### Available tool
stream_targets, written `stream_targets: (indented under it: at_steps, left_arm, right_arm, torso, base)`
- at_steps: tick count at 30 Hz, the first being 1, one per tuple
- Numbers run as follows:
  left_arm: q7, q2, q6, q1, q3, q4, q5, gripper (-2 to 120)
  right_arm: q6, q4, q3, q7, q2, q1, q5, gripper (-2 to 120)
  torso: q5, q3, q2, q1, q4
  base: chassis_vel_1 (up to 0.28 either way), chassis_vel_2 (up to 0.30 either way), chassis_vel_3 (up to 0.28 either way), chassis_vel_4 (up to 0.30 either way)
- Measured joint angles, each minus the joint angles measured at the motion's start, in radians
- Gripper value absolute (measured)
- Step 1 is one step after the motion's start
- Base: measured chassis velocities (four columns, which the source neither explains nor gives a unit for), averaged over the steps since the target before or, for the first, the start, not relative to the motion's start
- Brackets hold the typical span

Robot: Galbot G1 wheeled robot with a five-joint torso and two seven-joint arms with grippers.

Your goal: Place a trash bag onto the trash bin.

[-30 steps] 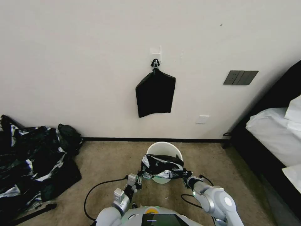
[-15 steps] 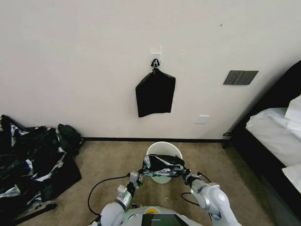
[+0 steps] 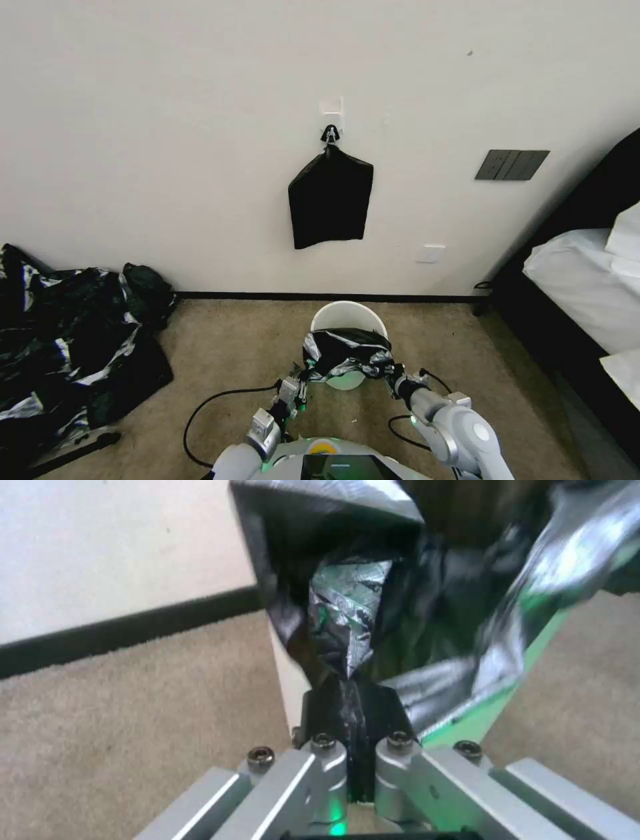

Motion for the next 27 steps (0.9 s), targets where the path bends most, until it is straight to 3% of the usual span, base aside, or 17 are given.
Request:
stream_targets:
  at_steps: [18, 27]
  left_arm:
    - [0.015, -0.020, -0.025, -0.065, -0.004, 0.107, 0.012, 0]
    - [0.023, -0.018, -0.025, -0.078, -0.014, 0.098, 0.006, 0]
  right_arm:
    - [-0.035, -0.146, -0.002, -0.136, -0.003, 0.050, -0.048, 0]
    - [-0.038, -0.169, -0.008, -0.098, -0.004, 0.123, -0.060, 0]
  torso:
    - [-0.0001, 0.000, 0.000, 0.000, -0.0001]
    - [-0.0002, 0.000, 0.000, 0.000, -0.0001]
  base:
    - [0.000, 0.000, 0.000, 0.000]
    - [0.000, 0.000, 0.000, 0.000]
